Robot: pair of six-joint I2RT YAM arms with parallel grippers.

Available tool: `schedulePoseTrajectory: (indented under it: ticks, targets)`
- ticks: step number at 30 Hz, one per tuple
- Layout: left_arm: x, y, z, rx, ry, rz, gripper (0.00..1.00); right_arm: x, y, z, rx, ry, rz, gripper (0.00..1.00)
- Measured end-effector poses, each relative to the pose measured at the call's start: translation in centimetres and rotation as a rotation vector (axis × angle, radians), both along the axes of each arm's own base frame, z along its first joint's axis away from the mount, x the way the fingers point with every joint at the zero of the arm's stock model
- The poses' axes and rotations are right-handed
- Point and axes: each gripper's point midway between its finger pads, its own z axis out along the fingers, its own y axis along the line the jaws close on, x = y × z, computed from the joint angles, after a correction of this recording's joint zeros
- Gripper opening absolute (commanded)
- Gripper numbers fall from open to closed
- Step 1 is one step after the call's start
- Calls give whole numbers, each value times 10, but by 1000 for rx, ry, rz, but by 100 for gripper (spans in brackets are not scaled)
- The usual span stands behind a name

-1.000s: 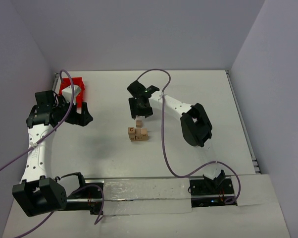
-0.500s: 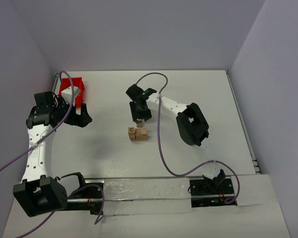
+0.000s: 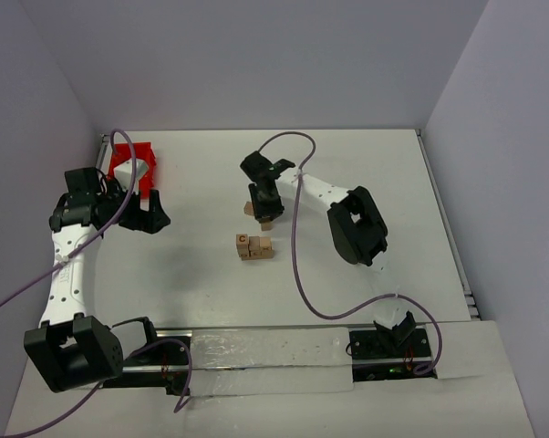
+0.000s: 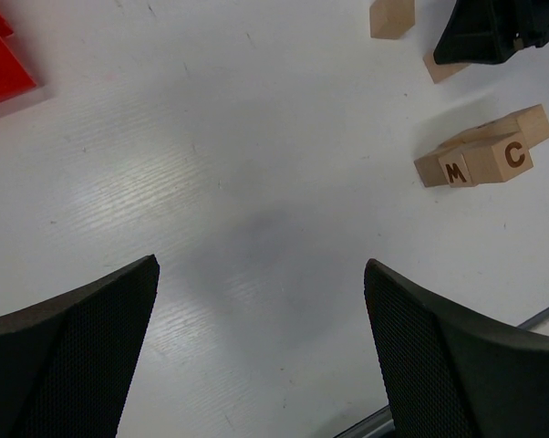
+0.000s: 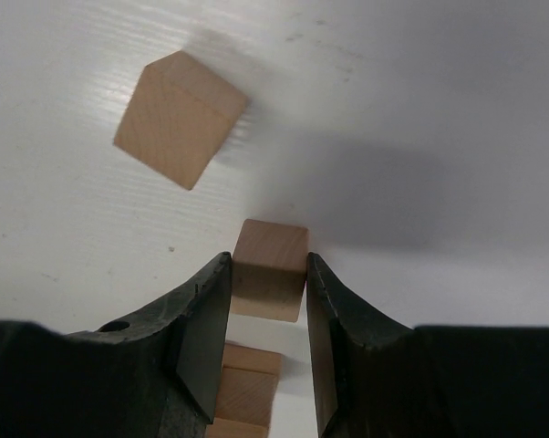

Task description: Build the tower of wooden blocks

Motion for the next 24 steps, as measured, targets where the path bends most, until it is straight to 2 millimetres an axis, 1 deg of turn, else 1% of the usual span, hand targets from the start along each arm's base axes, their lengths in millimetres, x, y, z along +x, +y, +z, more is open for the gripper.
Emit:
schedulePoseTrajectory:
  ticks: [1, 3, 7, 11, 14, 18, 21, 24]
  targets:
    - [0, -1, -1, -4, 3, -5, 99, 3, -5, 0, -3, -2, 1, 17]
    - [1, -3, -2, -12, 12, -30, 99, 8, -17, 1, -14, -6, 6, 14]
    - [4, -9, 2, -33, 21, -98, 99, 21, -50, 9, -55, -27, 47, 0]
    - [8, -14, 9, -50, 10, -155, 99, 28, -76, 30, -84, -72, 126, 0]
    - [10, -17, 11, -58, 7, -185, 99, 23, -88, 46, -84, -105, 224, 0]
    - [10, -21, 8, -64, 22, -209, 99, 3, -98, 59, -55, -122, 365, 0]
    - [8, -33, 5, -57, 31, -252, 99, -7, -97, 60, -22, -125, 473, 0]
    - [5, -50, 4, -43, 36, -307, 99, -12, -95, 53, 2, -125, 565, 0]
